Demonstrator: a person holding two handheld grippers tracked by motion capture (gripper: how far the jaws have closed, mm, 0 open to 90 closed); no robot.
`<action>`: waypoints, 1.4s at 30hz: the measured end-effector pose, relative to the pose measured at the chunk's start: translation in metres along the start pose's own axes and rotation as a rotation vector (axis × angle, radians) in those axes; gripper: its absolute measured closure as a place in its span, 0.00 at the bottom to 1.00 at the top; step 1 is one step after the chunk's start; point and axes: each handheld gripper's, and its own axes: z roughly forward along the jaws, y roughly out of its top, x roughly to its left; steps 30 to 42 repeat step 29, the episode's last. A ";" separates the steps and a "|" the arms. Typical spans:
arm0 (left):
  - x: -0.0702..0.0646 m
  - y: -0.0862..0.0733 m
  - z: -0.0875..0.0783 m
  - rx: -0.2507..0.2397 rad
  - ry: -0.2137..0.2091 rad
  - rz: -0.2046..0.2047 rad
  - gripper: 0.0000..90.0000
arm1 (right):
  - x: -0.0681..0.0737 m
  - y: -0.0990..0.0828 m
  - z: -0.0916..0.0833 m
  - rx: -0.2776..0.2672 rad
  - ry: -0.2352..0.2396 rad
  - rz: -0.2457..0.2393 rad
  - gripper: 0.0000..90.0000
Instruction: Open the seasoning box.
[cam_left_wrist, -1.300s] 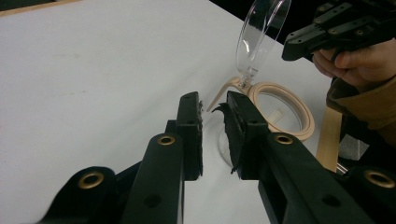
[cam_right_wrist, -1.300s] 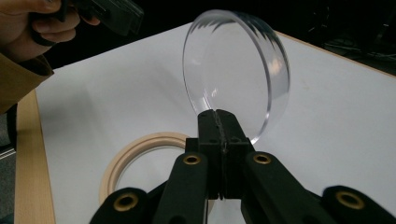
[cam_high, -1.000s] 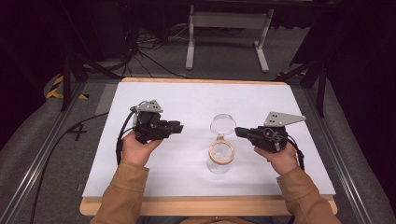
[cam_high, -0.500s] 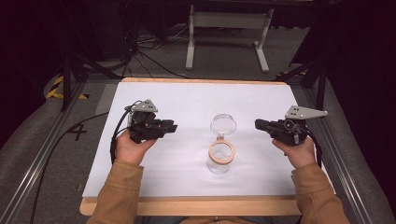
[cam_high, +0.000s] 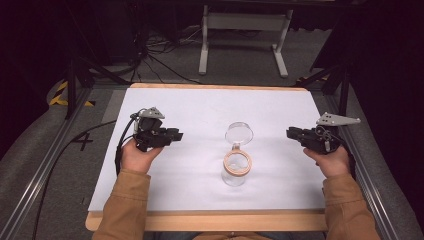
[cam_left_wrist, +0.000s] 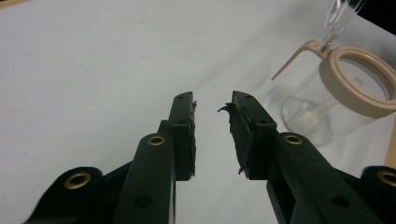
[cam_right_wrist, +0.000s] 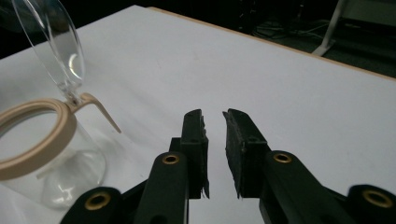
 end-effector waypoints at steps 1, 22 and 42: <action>0.002 -0.001 0.001 0.003 0.003 -0.002 0.78 | -0.002 -0.002 0.001 0.007 -0.003 0.000 0.85; 0.018 -0.013 0.017 0.071 0.022 -0.044 0.78 | -0.028 -0.042 0.040 0.204 -0.056 0.097 0.77; 0.018 -0.012 0.016 0.067 0.031 -0.040 0.74 | -0.030 -0.047 0.049 0.267 -0.093 0.102 0.74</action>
